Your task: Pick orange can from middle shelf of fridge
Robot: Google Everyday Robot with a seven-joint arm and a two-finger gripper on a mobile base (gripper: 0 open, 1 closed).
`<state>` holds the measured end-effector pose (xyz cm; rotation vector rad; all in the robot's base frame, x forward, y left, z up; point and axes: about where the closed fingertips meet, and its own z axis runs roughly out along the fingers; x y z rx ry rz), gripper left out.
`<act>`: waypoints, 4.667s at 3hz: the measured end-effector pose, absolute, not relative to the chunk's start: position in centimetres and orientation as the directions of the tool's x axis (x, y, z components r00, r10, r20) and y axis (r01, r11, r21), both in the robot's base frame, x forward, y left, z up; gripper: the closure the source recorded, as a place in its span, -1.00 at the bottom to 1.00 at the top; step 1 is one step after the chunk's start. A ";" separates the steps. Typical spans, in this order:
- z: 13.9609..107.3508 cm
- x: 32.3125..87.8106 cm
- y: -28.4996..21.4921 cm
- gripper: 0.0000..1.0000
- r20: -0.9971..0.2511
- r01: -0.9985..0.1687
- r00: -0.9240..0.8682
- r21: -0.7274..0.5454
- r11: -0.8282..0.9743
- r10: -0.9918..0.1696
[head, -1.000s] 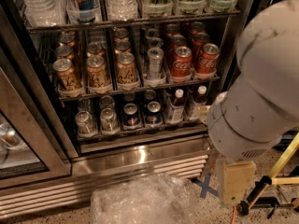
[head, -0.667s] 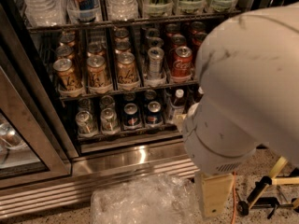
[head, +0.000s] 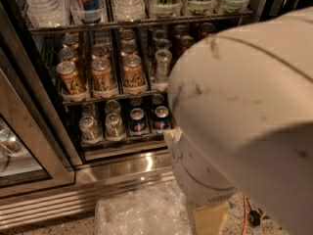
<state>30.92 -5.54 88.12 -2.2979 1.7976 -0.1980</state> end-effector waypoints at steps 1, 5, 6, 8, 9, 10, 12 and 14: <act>88.1 30.9 -5.5 -1.00 -0.027 -0.940 0.244 -0.252 -0.230 -0.969; 85.2 29.5 -4.4 -1.00 -0.331 -0.985 0.167 -0.101 -0.141 -0.929; 83.8 28.8 -3.8 -1.00 -0.525 -0.994 0.072 0.031 -0.104 -0.848; 80.6 27.9 -4.2 -1.00 -0.802 -0.901 -0.322 0.423 -0.097 -0.504; 79.2 29.0 -4.8 -1.00 -0.796 -0.802 -0.514 0.578 -0.149 -0.319; 78.5 29.4 -4.7 -1.00 -0.789 -0.787 -0.536 0.596 -0.160 -0.300; 78.8 29.4 -4.5 -1.00 -0.799 -0.838 -0.490 0.541 -0.063 -0.347; 79.5 29.6 -4.6 -1.00 -0.801 -0.890 -0.432 0.452 0.056 -0.414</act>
Offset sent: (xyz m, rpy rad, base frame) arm -0.0893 0.0490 -0.0122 0.1351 0.1379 0.1175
